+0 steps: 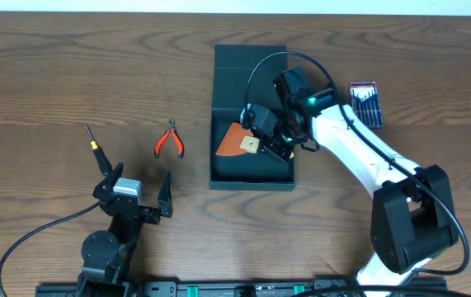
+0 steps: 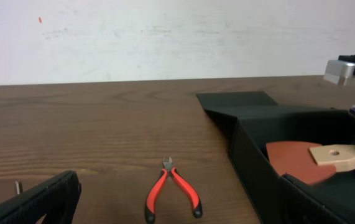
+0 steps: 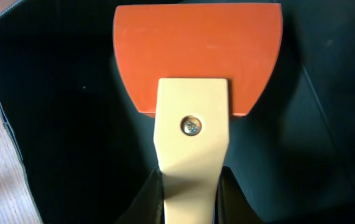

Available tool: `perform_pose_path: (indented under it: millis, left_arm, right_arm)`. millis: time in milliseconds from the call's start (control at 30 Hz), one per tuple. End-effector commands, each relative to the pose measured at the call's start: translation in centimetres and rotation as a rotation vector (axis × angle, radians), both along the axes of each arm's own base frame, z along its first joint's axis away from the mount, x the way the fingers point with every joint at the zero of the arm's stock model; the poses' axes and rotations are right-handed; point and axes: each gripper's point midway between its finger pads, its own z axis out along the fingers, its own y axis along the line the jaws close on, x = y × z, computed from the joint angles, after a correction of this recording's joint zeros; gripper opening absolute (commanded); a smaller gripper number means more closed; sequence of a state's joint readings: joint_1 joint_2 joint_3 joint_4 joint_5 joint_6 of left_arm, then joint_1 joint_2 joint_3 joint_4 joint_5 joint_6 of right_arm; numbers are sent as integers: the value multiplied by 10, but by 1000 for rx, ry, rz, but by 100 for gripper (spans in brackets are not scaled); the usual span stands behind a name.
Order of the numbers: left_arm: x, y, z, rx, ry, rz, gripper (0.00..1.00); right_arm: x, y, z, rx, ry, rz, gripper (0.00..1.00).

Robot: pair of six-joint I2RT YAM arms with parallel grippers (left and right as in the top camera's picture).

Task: Pack container
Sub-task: 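Lower the scraper into the box and open the right gripper, then raise the right gripper and move it over the red-handled hammer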

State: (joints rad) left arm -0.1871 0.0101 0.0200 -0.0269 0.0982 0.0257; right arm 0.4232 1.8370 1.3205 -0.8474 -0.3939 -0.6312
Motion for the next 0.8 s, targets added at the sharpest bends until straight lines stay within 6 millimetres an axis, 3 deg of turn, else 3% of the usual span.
perform_pose_path:
  millis: [0, 100, 167, 300, 500, 600, 767]
  left_arm:
    - [-2, -5, -15, 1, 46, -27, 99]
    - [-2, -5, -15, 2, 46, -27, 99]
    - [-2, -5, -15, 1, 46, -27, 99]
    - [-2, -5, -15, 2, 46, -27, 99]
    - [-2, -5, -15, 1, 46, -27, 99]
    - [-2, -5, -15, 1, 46, -27, 99]
    - [-2, -5, -15, 2, 46, -27, 99]
  right_arm:
    - [-6, 11, 2, 34, 3, 43, 41]
    - [-6, 11, 2, 33, 4, 43, 79]
    - [-6, 11, 2, 33, 5, 42, 89]
    - [-6, 11, 2, 34, 7, 37, 96]
    - [-1, 15, 9, 57, 15, -6, 97]
    - [10, 18, 19, 62, 5, -67, 97]
    - [48, 6, 50, -13, -82, -270, 97]
